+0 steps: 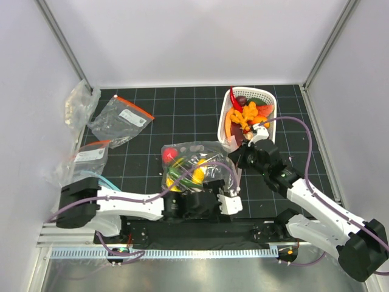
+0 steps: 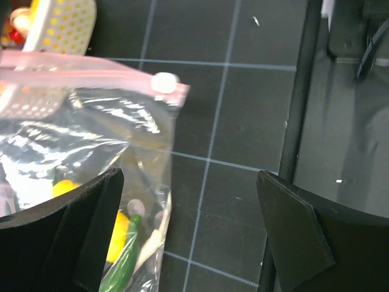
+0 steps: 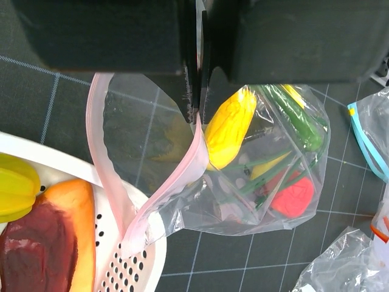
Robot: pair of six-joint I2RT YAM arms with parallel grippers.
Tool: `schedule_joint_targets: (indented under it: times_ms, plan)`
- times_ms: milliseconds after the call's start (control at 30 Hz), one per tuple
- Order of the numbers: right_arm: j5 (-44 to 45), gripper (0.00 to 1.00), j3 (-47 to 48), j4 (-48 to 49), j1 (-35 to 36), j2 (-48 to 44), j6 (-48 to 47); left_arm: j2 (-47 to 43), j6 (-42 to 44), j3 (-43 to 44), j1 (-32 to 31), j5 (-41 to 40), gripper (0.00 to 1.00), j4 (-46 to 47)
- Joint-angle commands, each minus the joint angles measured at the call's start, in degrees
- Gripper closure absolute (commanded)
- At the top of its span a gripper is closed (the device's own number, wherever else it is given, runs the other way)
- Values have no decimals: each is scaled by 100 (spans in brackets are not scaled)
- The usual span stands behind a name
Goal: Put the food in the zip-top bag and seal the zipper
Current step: Pick up the zipper food storage bag at the center of the board.
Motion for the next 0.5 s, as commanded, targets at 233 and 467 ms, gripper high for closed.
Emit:
schedule_joint_targets:
  times_ms: [233,467]
  plan:
    - [4,99,37,395,-19,-314,393,961,881,277,-389,-1838,17,1232]
    - [109,99,-86,474,-19,-534,446,1638,1207,602,-406,-2087,25,1777]
